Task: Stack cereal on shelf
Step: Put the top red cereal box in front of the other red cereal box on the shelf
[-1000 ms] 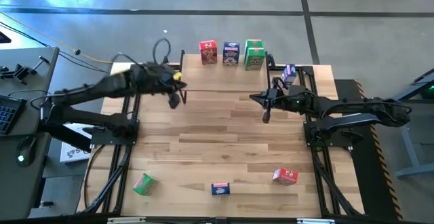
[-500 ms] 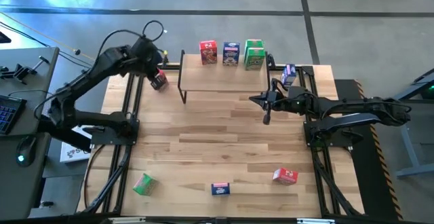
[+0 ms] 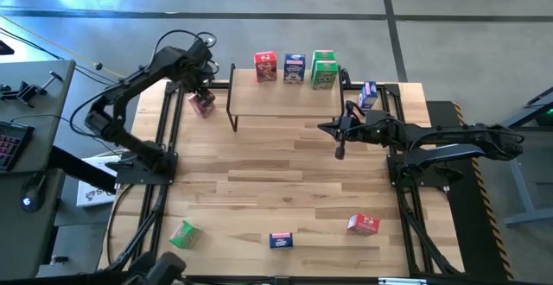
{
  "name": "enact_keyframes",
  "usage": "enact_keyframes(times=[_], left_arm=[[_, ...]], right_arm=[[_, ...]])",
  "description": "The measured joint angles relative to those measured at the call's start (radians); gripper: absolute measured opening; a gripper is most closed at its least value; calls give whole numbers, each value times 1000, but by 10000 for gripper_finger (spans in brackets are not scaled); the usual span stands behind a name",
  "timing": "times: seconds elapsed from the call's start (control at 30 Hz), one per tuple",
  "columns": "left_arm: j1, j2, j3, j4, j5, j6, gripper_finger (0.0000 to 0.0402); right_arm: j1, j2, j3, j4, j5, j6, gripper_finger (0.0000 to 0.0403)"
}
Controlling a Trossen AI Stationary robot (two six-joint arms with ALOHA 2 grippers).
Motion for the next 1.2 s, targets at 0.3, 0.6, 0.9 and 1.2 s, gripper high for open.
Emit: enact_keyframes(times=[0.3,0.6,0.9,1.2], left_arm=[[46,77,1,5,-22,-3,257],[57,80,-40,27,15,-10,255],[57,78,-13,18,30,-10,255],[57,77,-14,26,88,-10,255]], right_arm=[[0,0,0,0,0,2,0],[0,0,0,5,0,2,0],[0,0,0,5,0,2,0],[0,0,0,5,0,2,0]])
